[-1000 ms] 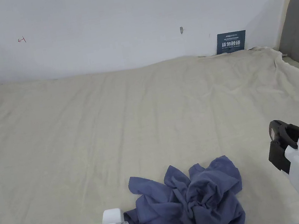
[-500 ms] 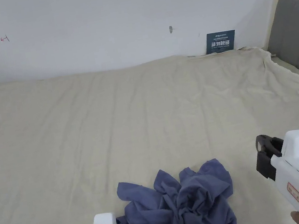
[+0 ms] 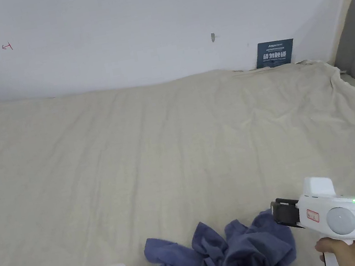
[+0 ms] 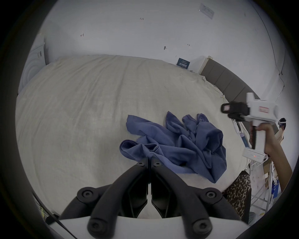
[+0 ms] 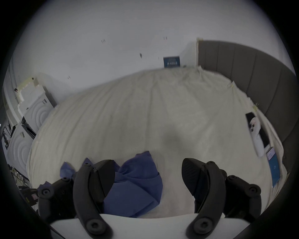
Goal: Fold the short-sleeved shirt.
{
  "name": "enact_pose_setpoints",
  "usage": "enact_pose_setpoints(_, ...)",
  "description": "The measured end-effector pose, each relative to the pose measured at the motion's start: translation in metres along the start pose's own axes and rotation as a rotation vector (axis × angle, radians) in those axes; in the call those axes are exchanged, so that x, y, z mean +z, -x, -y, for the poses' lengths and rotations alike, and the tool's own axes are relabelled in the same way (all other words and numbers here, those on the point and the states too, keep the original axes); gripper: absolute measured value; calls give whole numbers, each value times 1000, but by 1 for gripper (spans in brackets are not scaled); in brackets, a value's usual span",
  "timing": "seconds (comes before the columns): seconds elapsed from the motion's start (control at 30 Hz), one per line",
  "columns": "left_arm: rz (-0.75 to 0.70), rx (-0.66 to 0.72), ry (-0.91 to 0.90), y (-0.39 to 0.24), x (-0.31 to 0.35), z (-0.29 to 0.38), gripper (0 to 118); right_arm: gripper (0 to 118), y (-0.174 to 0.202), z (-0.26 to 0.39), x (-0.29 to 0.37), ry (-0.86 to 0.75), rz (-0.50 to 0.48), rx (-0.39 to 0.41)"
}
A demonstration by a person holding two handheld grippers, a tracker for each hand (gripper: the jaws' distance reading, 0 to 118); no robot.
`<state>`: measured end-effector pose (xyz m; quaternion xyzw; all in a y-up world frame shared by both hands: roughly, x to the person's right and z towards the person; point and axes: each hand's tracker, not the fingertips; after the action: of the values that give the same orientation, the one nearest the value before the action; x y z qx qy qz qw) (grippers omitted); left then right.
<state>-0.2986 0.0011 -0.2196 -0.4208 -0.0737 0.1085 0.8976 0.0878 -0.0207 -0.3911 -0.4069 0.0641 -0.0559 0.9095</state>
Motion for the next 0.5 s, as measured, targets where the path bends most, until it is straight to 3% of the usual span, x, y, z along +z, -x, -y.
enact_pose_setpoints(0.1,9,-3,0,2,-3,-1,0,72,3,1,-33,81,21,37)
enact_pose_setpoints(0.27,14,6,6,4,-7,-2,0,30,9,11,-68,187,8,63)
enact_pose_setpoints(0.33,15,7,6,4,-7,-2,0,20,7,17,-72,203,21,-17)
enact_pose_setpoints(0.37,16,6,6,5,-6,-2,0,6,5,17,-68,177,1,-37)
enact_pose_setpoints(0.5,31,4,-8,5,-1,0,0,1,3,17,-47,136,-36,12)
